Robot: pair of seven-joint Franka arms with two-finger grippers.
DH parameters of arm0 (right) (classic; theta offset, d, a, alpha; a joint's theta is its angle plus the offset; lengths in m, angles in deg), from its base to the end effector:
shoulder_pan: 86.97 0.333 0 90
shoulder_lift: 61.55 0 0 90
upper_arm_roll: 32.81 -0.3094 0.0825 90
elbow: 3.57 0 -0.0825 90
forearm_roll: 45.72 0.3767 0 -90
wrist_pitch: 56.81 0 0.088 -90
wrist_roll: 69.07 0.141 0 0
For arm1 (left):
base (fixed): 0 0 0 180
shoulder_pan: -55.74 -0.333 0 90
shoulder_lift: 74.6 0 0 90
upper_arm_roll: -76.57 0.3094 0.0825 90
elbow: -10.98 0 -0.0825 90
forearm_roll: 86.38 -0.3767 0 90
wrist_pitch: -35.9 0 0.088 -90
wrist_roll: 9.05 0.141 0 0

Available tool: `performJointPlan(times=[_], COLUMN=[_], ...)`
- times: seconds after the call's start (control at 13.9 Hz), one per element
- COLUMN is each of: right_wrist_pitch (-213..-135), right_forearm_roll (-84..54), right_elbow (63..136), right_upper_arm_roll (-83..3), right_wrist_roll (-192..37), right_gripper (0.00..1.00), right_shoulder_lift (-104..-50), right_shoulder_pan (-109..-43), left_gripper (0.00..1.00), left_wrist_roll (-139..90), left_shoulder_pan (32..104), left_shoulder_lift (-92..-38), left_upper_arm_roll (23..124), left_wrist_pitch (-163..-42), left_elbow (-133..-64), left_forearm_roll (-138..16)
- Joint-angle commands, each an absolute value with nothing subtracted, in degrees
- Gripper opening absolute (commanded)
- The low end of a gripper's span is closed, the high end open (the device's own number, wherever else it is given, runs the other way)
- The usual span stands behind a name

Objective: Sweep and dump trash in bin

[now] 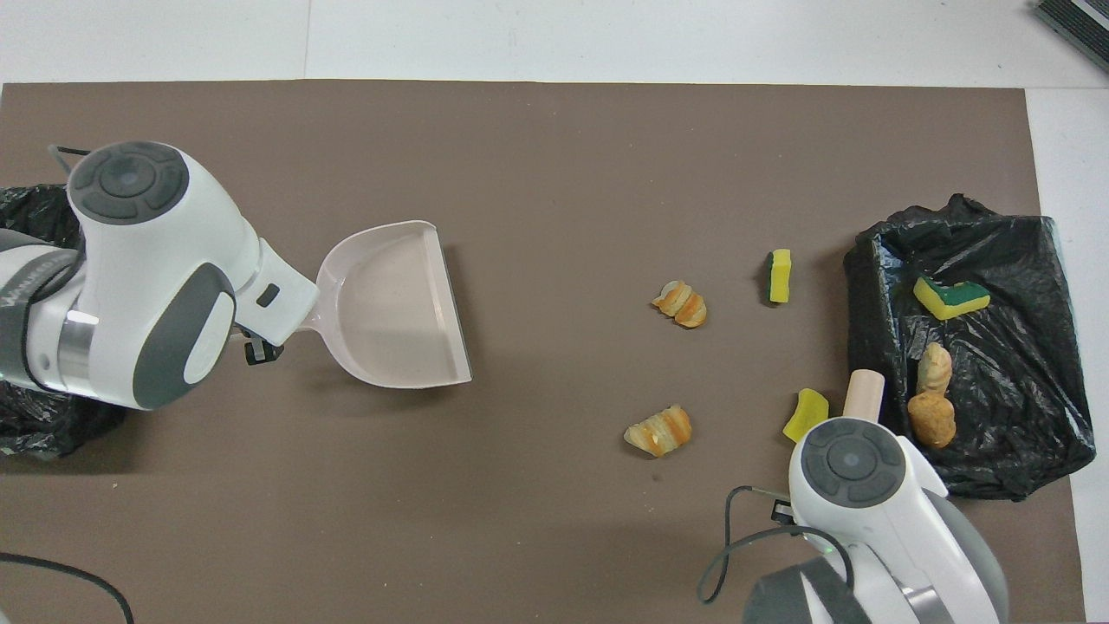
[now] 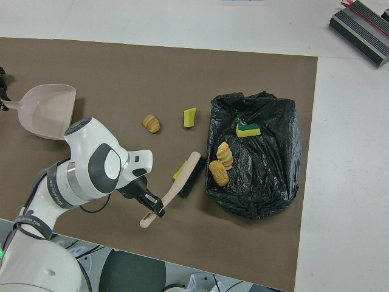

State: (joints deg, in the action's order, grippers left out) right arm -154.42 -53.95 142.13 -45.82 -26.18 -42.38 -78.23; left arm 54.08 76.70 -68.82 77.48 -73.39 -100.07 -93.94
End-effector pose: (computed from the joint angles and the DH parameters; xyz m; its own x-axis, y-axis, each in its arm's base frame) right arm 0.3219 0.1038 0.3282 0.8938 -0.3833 -0.2329 -0.2408 -0.8482 0.4718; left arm 0.5267 -0.1778 0.3856 0.0607 -0.9841 -0.1666 -0.9952 -0.0725 0.0656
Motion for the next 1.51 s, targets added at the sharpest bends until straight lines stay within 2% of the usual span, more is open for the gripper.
performJointPlan(times=[0.0,0.22,0.36,0.65,0.79,1.01,1.3,1.44], right_wrist_pitch=[-157.52,-163.32,-164.47,-165.17,-165.61,-169.91,-170.01,-168.26], right_forearm_roll=[-53.98,-47.86,-45.47,-38.54,-36.59,-32.02,-30.79,-30.08], right_elbow=[143.64,142.51,139.18,130.57,127.92,126.07,125.19,121.08], right_upper_arm_roll=[-46.17,-46.17,-46.17,-46.17,-46.17,-46.17,-46.25,-46.25], right_wrist_roll=[-28.54,-32.67,-32.42,-32.86,-32.33,-30.22,-34.25,-34.44], right_gripper=[0.0,0.0,0.0,0.0,0.0,0.0,0.0,0.0], right_shoulder_lift=[-43.44,-47.38,-50.91,-56.71,-59.95,-63.22,-62.43,-63.57], right_shoulder_pan=[-78.62,-78.1,-75.72,-73.44,-71.34,-64.75,-59.56,-58.58], left_gripper=[0.0,0.0,0.0,0.0,0.0,0.0,0.0,0.0], left_wrist_roll=[54.67,54.5,50.22,42.92,39.14,32.54,32.0,32.17], left_shoulder_pan=[79.91,83.85,86.32,91.67,93.96,96.78,96.87,96.35], left_shoulder_lift=[-71.7,-74.23,-76.78,-77.93,-78.03,-77.23,-77.06,-76.8], left_upper_arm_roll=[78.07,78.07,78.07,78.07,78.07,77.98,77.89,77.89], left_wrist_pitch=[-76.86,-80.71,-83.53,-87.49,-88.03,-88.9,-90.13,-91.8], left_elbow=[-103.8,-109.85,-114.25,-119.27,-120.07,-120.33,-120.33,-120.42], left_forearm_roll=[-94.99,-94.99,-94.99,-94.99,-94.99,-94.99,-94.99,-94.99])
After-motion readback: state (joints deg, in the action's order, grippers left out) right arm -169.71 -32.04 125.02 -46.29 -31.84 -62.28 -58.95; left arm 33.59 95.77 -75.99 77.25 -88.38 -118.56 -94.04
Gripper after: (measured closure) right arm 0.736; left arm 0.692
